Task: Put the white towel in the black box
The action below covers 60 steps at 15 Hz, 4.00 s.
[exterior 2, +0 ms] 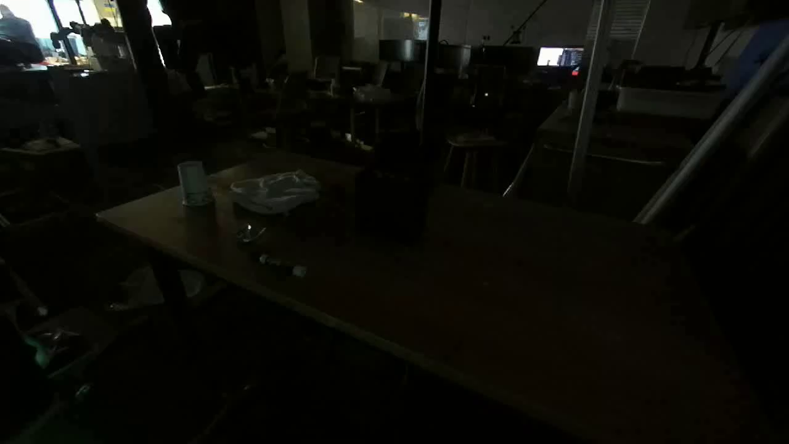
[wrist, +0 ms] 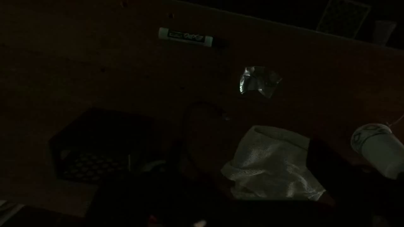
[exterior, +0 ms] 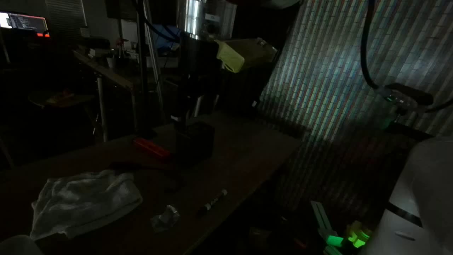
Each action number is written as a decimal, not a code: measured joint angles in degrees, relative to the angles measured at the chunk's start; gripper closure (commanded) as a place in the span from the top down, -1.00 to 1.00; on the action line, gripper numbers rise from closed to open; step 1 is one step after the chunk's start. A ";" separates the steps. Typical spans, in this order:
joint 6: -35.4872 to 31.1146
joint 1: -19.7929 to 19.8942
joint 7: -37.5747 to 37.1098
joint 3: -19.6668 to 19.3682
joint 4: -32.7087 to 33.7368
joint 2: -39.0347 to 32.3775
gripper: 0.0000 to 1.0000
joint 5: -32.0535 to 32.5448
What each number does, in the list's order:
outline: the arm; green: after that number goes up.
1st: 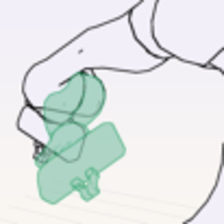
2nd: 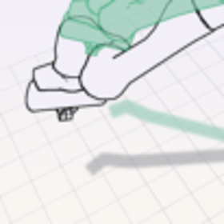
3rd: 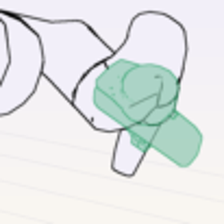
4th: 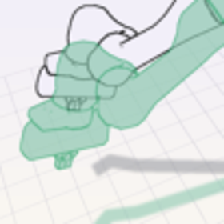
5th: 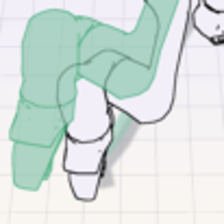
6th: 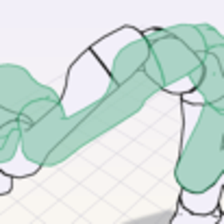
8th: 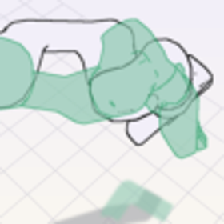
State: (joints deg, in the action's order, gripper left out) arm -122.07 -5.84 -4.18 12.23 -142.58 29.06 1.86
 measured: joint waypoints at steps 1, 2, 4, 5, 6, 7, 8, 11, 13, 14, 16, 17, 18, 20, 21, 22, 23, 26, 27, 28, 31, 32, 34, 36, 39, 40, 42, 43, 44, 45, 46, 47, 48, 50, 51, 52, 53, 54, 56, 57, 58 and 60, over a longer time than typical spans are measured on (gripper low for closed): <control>-0.06 0.00 0.00 0.00 0.28 0.02 1.00 0.00; -0.05 0.00 0.00 0.00 0.66 0.13 1.00 0.00; -0.04 0.00 0.00 0.00 1.02 0.37 1.00 0.00; -0.04 0.00 0.00 0.00 1.06 0.40 1.00 0.00; -0.04 0.00 0.00 0.00 1.06 0.41 1.00 0.00; -0.04 0.00 0.00 0.00 1.06 0.41 1.00 0.00; -0.04 0.00 0.00 0.00 1.06 0.41 1.00 0.00; -0.04 0.00 0.00 0.00 1.06 0.41 1.00 0.00; 0.05 -0.03 0.00 -0.05 1.01 0.35 1.00 0.00; 0.05 -0.08 0.00 -0.06 0.98 0.18 1.00 0.00; 0.01 -0.52 0.05 0.06 1.35 -0.55 1.00 0.10; -0.06 -0.95 0.13 0.16 1.87 -1.13 1.00 0.23; -0.18 -1.42 0.23 0.35 2.70 -1.85 1.00 0.50; -1.02 -2.27 0.54 0.84 4.92 -3.73 1.00 1.68; -1.58 -2.62 0.90 1.05 6.19 -4.85 1.00 2.32; -2.59 -2.96 1.52 1.17 7.56 -6.17 1.00 2.79; -3.85 -3.24 2.26 1.20 8.91 -7.64 1.00 3.41; -8.42 -3.55 4.81 1.19 12.89 -13.03 1.00 4.30; -10.16 -3.63 5.78 1.19 14.18 -15.11 1.00 4.35; -11.77 -3.76 6.81 1.19 15.46 -17.24 1.00 4.35; -15.12 -4.37 9.45 1.20 19.36 -23.78 1.00 4.44; -15.87 -4.60 10.13 1.20 20.57 -25.90 1.00 4.51; -17.23 -5.02 11.04 1.21 22.67 -29.93 1.00 4.76; -18.87 -5.40 11.14 1.21 24.72 -34.01 1.00 5.52; -21.10 -5.83 11.13 1.19 28.14 -40.49 1.00 7.09; -21.59 -6.05 11.07 1.10 29.45 -42.73 1.00 7.65; -22.52 -6.61 10.87 0.80 32.16 -47.22 1.00 8.41; -23.04 -6.95 10.83 0.59 33.53 -49.50 1.00 8.49; -23.63 -7.25 10.81 0.41 34.80 -51.69 1.00 8.51; -24.06 -7.50 10.77 0.23 36.02 -53.84 1.00 8.51; -24.61 -7.74 10.73 -0.01 37.21 -56.02 1.00 8.51; -25.03 -7.91 10.69 -0.21 38.23 -58.08 1.00 8.50; -25.64 -8.06 10.67 -0.44 39.22 -60.17 1.00 8.50; -26.57 -8.29 10.62 -0.83 40.87 -64.03 1.00 8.47; -27.01 -8.33 10.60 -0.92 41.51 -65.83 1.00 8.45; -27.38 -8.37 10.60 -0.98 42.10 -67.56 1.00 8.41; -27.82 -8.39 10.60 -1.01 42.61 -69.18 1.00 8.37; -28.19 -8.39 10.59 -1.03 43.18 -70.62 1.00 8.34; -28.39 -8.46 10.55 -1.03 44.14 -72.21 0.46 8.09; -28.39 -8.51 10.36 -1.02 44.27 -72.48 0.32 7.98; -28.39 -8.61 9.97 -1.02 44.25 -72.45 0.18 7.96; -28.39 -8.68 9.15 -0.76 43.89 -72.04 -0.14 7.68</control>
State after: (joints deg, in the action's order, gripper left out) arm -150.46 -14.51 4.98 11.47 -98.68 -42.97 9.54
